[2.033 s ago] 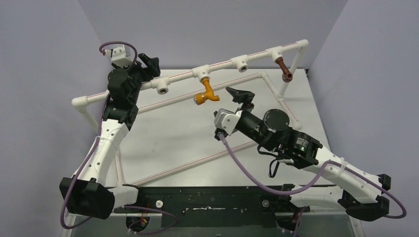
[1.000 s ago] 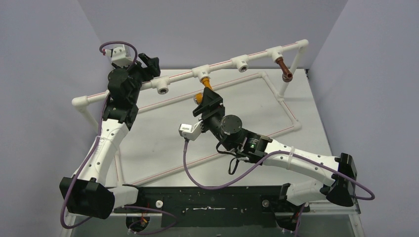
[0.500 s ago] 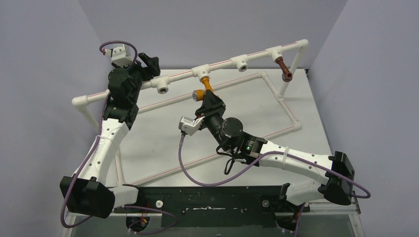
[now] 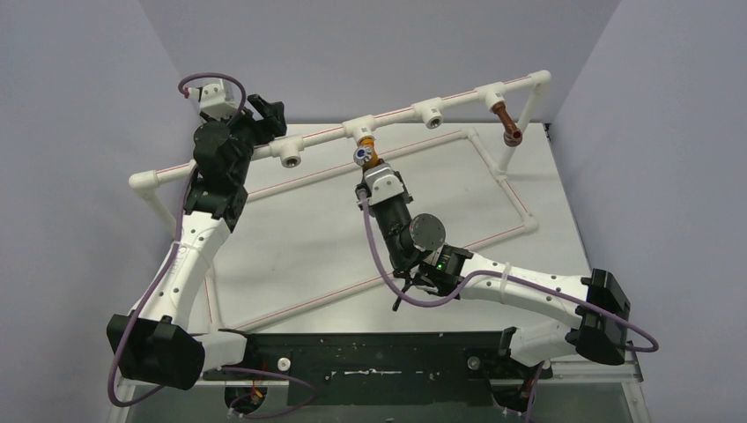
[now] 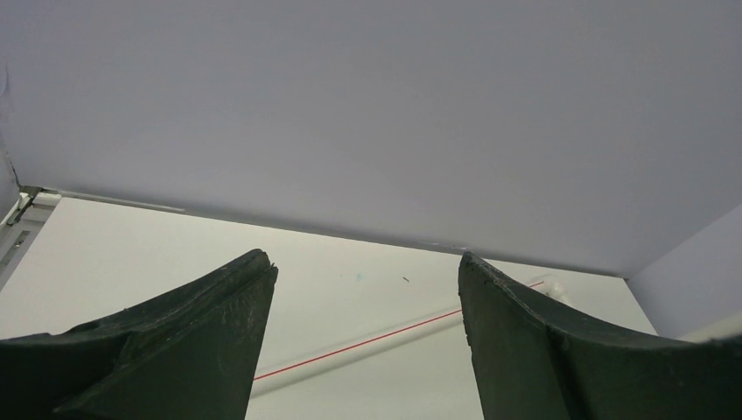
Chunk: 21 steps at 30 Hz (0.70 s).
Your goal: Install the water faucets
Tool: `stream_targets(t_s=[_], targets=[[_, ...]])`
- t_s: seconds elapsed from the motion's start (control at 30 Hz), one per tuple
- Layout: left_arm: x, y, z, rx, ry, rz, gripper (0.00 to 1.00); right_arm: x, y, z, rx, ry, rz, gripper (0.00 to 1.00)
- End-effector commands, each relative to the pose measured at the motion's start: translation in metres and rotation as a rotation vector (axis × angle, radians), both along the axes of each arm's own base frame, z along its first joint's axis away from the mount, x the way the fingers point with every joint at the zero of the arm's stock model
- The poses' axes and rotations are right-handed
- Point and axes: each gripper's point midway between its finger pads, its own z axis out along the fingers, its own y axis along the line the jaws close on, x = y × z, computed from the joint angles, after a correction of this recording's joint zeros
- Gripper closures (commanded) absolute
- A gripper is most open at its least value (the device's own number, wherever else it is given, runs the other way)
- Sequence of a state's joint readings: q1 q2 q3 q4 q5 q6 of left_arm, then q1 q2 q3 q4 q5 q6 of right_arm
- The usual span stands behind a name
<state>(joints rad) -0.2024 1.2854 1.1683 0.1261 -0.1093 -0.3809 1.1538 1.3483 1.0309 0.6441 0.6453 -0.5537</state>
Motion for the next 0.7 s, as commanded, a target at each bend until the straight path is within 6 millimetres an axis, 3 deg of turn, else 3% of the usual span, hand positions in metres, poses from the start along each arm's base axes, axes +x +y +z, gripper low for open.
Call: stream_targets(t_s=[0.0, 0.33, 0.67], targets=[[-0.088, -0.039, -0.243, 0.189, 0.816, -0.248, 0.26, -0.007, -0.012, 0.023, 0.576, 0.142, 0.026, 1.0], [-0.089, -0.039, -0.241, 0.191, 0.81, -0.245, 0.26, -0.009, -0.021, 0.006, 1.221, 0.376, 0.068, 1.0], [-0.089, -0.043, -0.24, 0.186, 0.809, -0.26, 0.26, -0.017, -0.017, -0.011, 1.611, 0.58, 0.087, 1.0]])
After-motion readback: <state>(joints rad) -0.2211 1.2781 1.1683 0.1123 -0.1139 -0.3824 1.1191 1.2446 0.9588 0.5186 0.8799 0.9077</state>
